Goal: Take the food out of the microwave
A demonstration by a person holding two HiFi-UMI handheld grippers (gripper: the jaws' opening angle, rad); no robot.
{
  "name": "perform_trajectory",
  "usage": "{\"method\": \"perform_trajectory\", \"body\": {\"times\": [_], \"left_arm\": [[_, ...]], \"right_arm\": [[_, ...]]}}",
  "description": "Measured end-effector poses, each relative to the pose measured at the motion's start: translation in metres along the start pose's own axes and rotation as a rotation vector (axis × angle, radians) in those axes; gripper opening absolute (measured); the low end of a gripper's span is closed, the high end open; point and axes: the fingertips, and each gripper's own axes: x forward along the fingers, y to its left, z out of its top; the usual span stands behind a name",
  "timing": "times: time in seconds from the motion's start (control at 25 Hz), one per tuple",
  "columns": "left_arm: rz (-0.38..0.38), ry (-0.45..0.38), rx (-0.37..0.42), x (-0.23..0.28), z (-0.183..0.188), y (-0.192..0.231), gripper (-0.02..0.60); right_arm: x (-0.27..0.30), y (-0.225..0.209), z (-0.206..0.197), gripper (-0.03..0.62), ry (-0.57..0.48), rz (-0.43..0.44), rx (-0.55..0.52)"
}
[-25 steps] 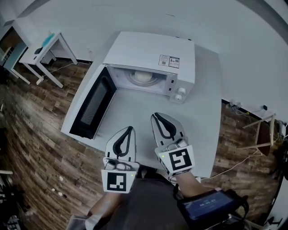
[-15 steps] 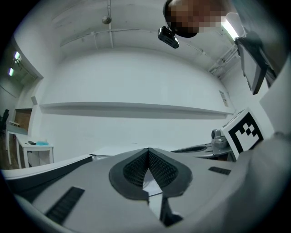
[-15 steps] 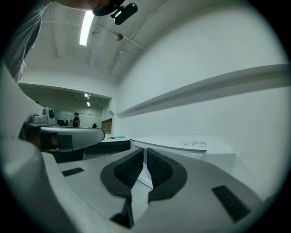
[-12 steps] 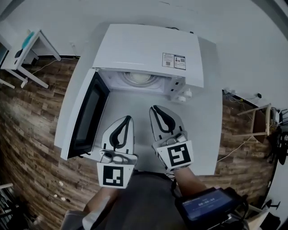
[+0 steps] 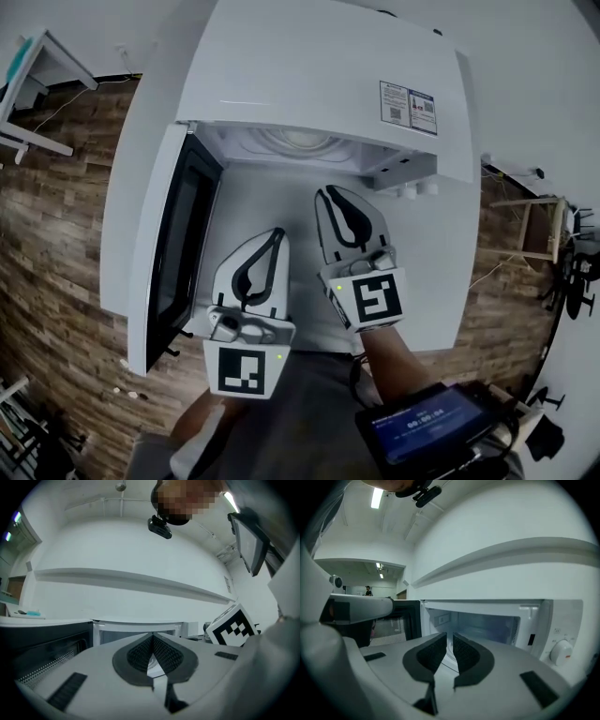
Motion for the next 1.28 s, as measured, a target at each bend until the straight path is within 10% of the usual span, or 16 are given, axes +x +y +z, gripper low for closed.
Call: {"method": "perform_trajectory", "body": {"times": [0.44, 0.76, 1.28], "left_arm": [[-0.058, 0.078, -0.072, 0.010, -0.030, 0.008, 0.006], [-0.124, 0.115, -0.085, 0.017, -0.043, 0.001, 0.006], [-0.113, 0.147, -0.113, 0.026, -0.057, 0.021, 0.006]], "right_arm": [[0.043, -0.010, -0.033, 0.125, 0.075, -0.031, 0.018], [0.082, -0.040, -0.047, 0.478, 0.126, -0.123, -0.008], [0.137, -0.065, -0.064, 0.522, 0.167, -0.185, -0.008]]}}
